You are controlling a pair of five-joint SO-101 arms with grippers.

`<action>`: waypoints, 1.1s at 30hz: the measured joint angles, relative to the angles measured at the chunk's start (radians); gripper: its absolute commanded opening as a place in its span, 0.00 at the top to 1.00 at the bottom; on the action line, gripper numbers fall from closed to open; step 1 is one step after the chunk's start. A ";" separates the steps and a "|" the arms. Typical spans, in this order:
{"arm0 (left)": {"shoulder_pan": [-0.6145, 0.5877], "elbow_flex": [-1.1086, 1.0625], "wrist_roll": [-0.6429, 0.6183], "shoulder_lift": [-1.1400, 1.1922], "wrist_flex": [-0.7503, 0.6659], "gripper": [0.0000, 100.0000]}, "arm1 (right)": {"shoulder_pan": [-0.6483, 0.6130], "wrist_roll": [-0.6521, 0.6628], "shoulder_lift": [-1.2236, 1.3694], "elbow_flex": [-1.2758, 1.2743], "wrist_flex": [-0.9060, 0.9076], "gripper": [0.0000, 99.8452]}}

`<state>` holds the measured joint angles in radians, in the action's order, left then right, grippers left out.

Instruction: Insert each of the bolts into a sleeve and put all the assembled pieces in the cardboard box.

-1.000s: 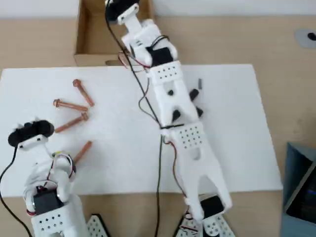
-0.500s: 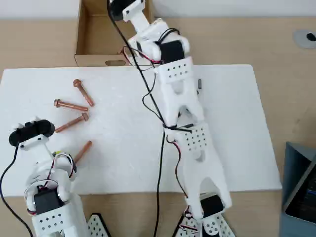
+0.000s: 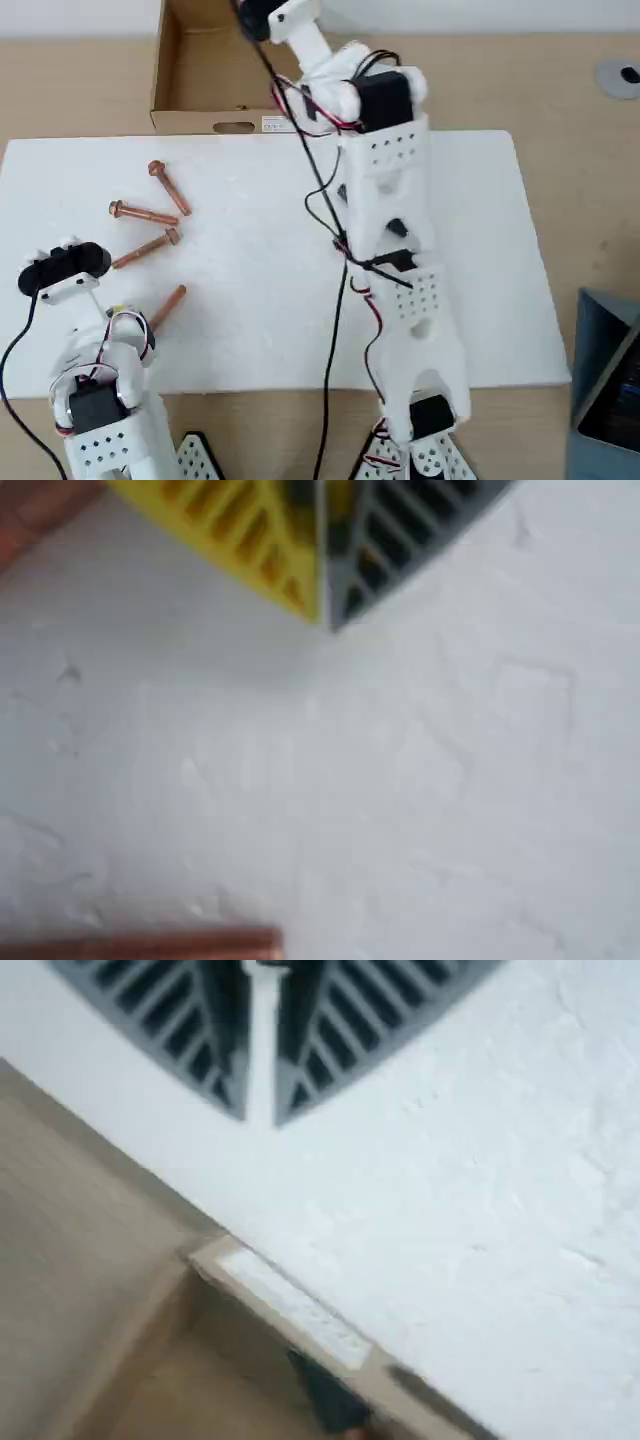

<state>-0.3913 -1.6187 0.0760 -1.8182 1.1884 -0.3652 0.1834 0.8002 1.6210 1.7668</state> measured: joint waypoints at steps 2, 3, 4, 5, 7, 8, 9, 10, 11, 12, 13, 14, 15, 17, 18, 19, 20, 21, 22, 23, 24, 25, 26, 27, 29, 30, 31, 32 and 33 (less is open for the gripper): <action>0.000 0.000 0.000 0.000 0.000 1.00 | 0.017 0.000 -0.018 0.000 0.000 0.98; 0.000 0.000 0.000 0.000 0.000 1.00 | 0.023 0.000 -0.026 -0.003 0.000 0.98; 0.000 0.000 0.000 0.000 0.000 1.00 | 0.031 0.000 -0.038 -0.018 0.000 0.98; 0.000 0.000 0.000 0.000 0.000 1.00 | 0.035 0.000 -0.052 -0.041 0.000 0.98; 0.000 0.000 0.000 0.000 0.000 1.00 | 0.046 0.000 -0.094 -0.115 0.000 0.98; 0.000 0.000 0.000 0.000 0.000 1.00 | 0.052 0.000 -0.121 -0.158 0.000 0.98; 0.000 0.000 0.000 0.000 0.000 1.00 | 0.055 0.000 -0.153 -0.209 0.000 0.98; 0.000 0.000 0.000 0.000 0.000 1.00 | 0.057 0.009 -0.187 -0.264 0.000 0.98; 0.000 0.000 0.000 0.000 0.000 1.00 | 0.058 0.028 -0.224 -0.322 0.000 0.98; 0.000 0.000 0.000 0.000 0.000 1.00 | 0.058 0.051 -0.259 -0.388 0.000 0.98; 0.000 0.000 0.000 0.000 0.000 1.00 | 0.058 0.071 -0.293 -0.456 0.000 0.98; 0.000 0.000 0.000 0.000 0.000 1.00 | 0.058 0.091 -0.324 -0.522 0.000 0.98; 0.000 0.000 0.000 0.000 0.000 1.00 | 0.058 0.104 -0.353 -0.589 0.000 0.98; 0.000 0.000 0.000 0.000 0.000 1.00 | 0.060 0.121 -0.396 -0.713 0.000 0.98; 0.000 0.000 0.000 0.000 0.000 1.00 | 0.061 0.124 -0.405 -0.766 0.000 0.98; 0.000 0.000 0.000 0.000 0.000 1.00 | 0.061 0.126 -0.411 -0.812 0.000 0.98; 0.000 0.000 0.000 0.000 0.000 1.00 | 0.061 0.126 -0.413 -0.853 0.000 0.98; 0.000 0.000 0.000 0.000 0.000 1.00 | 0.061 0.126 -0.413 -0.888 0.000 0.98; 0.000 0.000 0.000 0.000 0.000 1.00 | 0.061 0.126 -0.413 -0.919 0.000 0.98; 0.000 0.000 0.000 0.000 0.000 1.00 | 0.061 0.137 -0.413 -0.945 0.000 0.98; 0.000 0.000 0.000 0.000 0.000 1.00 | 0.061 0.153 -0.413 -0.971 -0.003 0.98; 0.000 0.000 0.000 0.000 0.000 1.00 | 0.061 0.180 -0.413 -0.996 -0.006 0.98; 0.000 0.000 0.000 0.000 0.000 1.00 | 0.061 0.204 -0.413 -1.019 -0.008 0.98; 0.000 0.000 0.000 0.000 0.000 1.00 | 0.061 0.219 -0.413 -1.042 -0.014 0.98; 0.000 0.000 0.000 0.000 0.000 1.00 | 0.061 0.233 -0.413 -1.085 -0.040 0.97; 0.000 0.000 0.000 0.000 0.000 1.00 | 0.061 0.239 -0.413 -1.100 -0.049 0.95; 0.000 0.000 0.000 0.000 0.000 1.00 | 0.064 0.244 -0.413 -1.114 -0.058 0.93; 0.000 0.000 0.000 0.000 0.000 1.00 | 0.069 0.245 -0.410 -1.115 -0.066 0.91; 0.000 0.000 0.000 0.000 0.000 1.00 | 0.075 0.244 -0.400 -1.115 -0.072 0.89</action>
<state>-0.3913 -1.6187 0.0760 -1.8182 1.1884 -0.2900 0.4273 0.3997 0.5056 1.6947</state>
